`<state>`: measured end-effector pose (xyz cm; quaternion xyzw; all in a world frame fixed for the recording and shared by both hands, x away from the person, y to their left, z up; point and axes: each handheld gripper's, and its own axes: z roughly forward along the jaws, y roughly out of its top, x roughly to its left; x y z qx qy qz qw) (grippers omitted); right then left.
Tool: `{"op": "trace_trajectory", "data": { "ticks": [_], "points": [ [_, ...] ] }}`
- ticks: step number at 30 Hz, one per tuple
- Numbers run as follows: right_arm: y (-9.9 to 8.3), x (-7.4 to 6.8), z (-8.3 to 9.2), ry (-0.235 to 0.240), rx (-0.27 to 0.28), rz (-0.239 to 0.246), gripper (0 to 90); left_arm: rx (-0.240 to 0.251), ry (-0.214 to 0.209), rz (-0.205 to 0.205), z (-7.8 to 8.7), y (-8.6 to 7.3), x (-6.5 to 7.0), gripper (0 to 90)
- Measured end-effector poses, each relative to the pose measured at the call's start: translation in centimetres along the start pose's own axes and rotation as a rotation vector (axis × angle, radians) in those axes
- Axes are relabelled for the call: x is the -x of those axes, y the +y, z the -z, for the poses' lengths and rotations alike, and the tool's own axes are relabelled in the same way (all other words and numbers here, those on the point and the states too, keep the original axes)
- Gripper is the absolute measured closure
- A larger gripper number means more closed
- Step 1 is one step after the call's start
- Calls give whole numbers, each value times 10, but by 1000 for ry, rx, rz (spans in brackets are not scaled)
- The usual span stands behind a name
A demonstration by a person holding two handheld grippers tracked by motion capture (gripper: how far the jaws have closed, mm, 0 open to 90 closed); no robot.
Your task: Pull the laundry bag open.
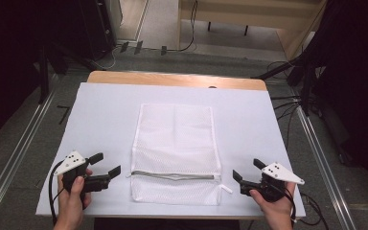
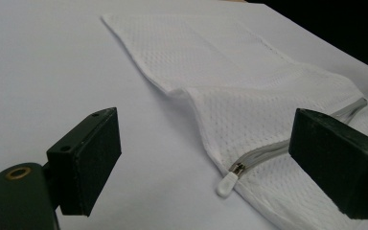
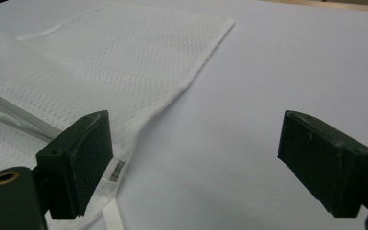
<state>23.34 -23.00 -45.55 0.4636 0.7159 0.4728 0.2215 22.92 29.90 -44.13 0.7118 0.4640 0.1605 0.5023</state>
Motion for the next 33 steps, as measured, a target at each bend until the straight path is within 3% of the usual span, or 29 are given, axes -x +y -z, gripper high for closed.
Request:
{"op": "trace_trajectory", "data": {
  "ticks": [11, 17, 33],
  "points": [
    [-3, 27, 5, -61, 5, -47, 104, 48, 52, -3, 16, 0, -21, 97],
    [-4, 37, 9, -65, 20, -65, 96, 66, 71, 0, 21, -2, -29, 94],
    [-5, 41, 8, -83, 10, -74, 96, 54, 75, -11, 19, -2, -29, 94]
  ]
}}
